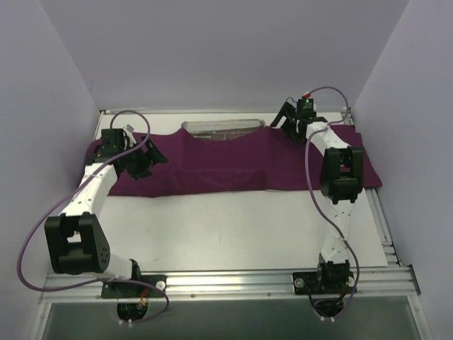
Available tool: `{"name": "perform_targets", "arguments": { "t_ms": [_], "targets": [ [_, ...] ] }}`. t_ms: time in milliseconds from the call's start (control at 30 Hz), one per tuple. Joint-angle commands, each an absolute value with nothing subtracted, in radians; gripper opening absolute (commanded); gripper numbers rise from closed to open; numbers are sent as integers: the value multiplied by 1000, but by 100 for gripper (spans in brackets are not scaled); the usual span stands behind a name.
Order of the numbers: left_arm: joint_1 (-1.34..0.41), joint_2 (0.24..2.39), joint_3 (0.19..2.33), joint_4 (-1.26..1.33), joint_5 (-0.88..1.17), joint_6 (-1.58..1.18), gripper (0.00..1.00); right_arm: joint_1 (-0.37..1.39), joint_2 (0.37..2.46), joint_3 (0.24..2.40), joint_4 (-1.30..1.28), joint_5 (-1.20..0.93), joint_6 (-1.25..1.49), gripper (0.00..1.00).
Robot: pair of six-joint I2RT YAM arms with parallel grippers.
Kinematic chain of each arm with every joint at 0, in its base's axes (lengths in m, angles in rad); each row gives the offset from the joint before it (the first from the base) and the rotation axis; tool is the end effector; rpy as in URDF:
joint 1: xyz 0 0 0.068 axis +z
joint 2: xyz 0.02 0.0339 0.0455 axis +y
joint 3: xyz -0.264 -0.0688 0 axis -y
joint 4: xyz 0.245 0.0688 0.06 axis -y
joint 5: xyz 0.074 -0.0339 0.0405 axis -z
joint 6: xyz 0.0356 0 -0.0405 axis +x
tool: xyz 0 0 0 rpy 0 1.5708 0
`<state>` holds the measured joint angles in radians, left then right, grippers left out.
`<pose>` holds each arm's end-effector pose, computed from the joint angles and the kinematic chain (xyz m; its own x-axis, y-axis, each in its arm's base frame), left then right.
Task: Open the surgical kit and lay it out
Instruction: Open the surgical kit at the center of the board.
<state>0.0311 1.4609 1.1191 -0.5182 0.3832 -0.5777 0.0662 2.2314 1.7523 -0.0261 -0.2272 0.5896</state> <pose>0.3121 -0.0036 0.2692 -0.7520 -0.5301 -0.3918 -0.2336 0.7701 -0.5937 0.5205 0.0425 0.2097 -0.5466 0.5067 -0.6667 0.0515 0.8150 0.5772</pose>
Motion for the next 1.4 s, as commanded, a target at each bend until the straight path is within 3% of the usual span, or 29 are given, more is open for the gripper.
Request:
{"name": "perform_targets", "arguments": {
  "t_ms": [0, 400, 900, 1267, 1367],
  "targets": [
    [26, 1462, 1155, -468, 393, -591, 94, 66, 2243, 1856, -95, -141, 669, 86],
    [20, 1479, 1137, -443, 405, -594, 94, 136, 2462, 2252, -399, 55, 626, 87],
    [20, 1483, 1143, -454, 414, -572, 94, 161, 2465, 2244, -468, 109, 601, 79],
    [20, 1473, 1144, -466, 417, -561, 94, 152, 2416, 2168, -410, 17, 618, 49],
    [20, 1467, 1141, -466, 422, -560, 94, 144, 2404, 2158, -400, -43, 629, 27]
  ]
}}
